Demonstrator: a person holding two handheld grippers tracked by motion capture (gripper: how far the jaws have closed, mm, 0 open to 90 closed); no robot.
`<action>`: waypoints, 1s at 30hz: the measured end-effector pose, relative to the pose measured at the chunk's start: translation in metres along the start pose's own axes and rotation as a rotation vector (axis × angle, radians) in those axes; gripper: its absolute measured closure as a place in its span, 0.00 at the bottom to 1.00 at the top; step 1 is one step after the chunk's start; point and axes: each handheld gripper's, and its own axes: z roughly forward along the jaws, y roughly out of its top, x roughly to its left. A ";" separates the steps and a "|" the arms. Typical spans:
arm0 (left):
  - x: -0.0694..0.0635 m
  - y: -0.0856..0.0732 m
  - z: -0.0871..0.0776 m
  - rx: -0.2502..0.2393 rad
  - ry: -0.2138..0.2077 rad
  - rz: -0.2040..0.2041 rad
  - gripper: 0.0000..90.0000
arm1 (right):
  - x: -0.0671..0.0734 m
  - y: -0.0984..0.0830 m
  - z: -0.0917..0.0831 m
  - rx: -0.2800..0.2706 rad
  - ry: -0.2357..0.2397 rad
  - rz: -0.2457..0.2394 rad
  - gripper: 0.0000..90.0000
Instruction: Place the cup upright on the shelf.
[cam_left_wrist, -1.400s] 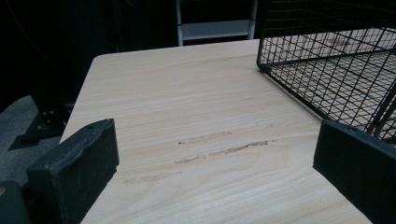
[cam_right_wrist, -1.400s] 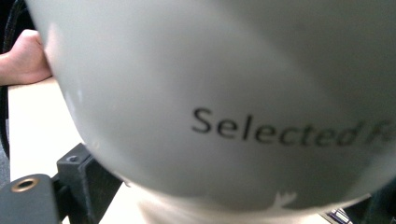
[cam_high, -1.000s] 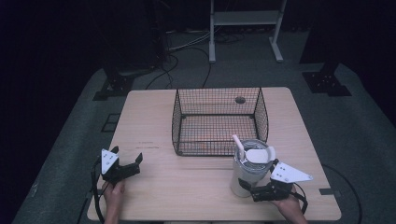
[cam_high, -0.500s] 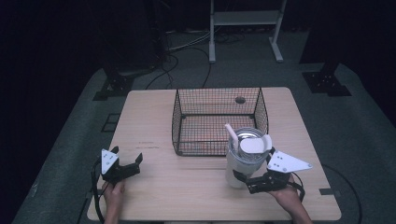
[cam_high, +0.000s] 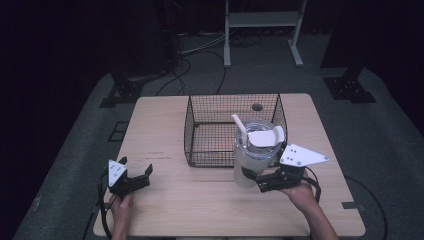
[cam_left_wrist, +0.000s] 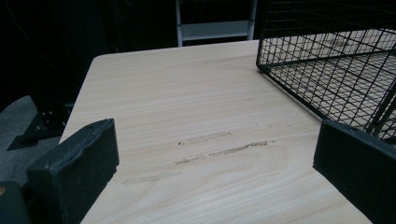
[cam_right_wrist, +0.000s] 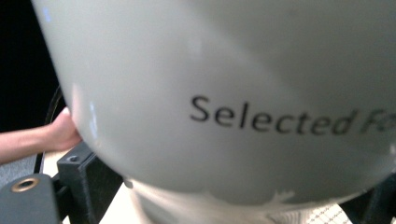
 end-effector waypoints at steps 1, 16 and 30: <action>0.000 0.000 0.000 0.000 0.000 0.000 0.00 | -0.002 0.002 0.001 -0.006 -0.001 0.000 0.09; 0.001 0.000 0.000 -0.006 -0.001 -0.008 0.00 | -0.032 0.047 0.035 -0.031 -0.026 -0.012 0.09; 0.002 0.000 0.000 -0.013 -0.004 -0.017 0.00 | -0.054 0.067 0.079 -0.002 -0.034 -0.023 0.09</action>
